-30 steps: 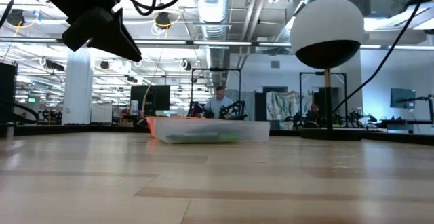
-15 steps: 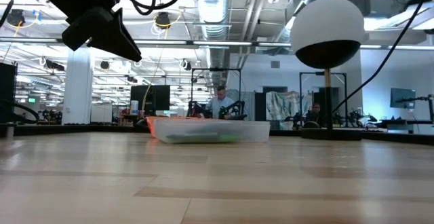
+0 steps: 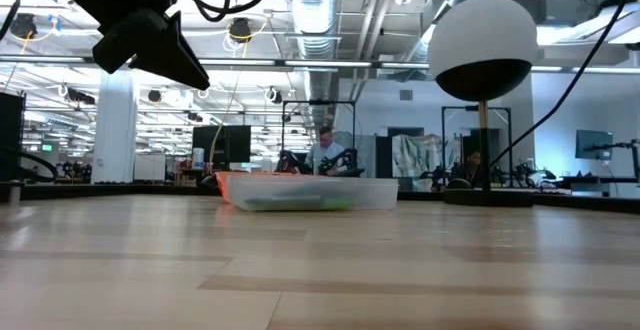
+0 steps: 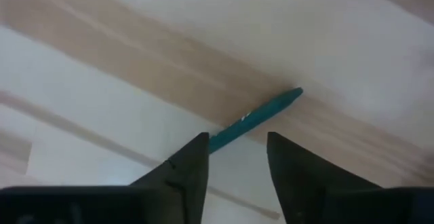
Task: Pick & place school supplies into a supply box
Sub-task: Put the green crayon into the supply box
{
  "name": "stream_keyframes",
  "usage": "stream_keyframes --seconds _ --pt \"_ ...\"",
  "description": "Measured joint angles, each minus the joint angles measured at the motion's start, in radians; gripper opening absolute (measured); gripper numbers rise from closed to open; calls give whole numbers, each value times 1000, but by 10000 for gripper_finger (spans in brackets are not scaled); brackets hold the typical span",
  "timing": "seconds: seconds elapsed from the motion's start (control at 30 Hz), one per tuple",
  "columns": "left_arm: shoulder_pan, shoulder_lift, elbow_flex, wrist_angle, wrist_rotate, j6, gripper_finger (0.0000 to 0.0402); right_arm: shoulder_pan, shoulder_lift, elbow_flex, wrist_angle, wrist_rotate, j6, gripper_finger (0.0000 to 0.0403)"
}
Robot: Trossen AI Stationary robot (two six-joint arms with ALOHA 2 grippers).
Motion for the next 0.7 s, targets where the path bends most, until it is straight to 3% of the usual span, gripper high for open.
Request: stream_keyframes --seconds 0.33,0.7 --pt "0 0 0 0 0 0 93 -27 -3 -67 107 -14 33 164" --pt "0 0 0 0 0 0 93 -28 -4 -81 115 -79 22 112"
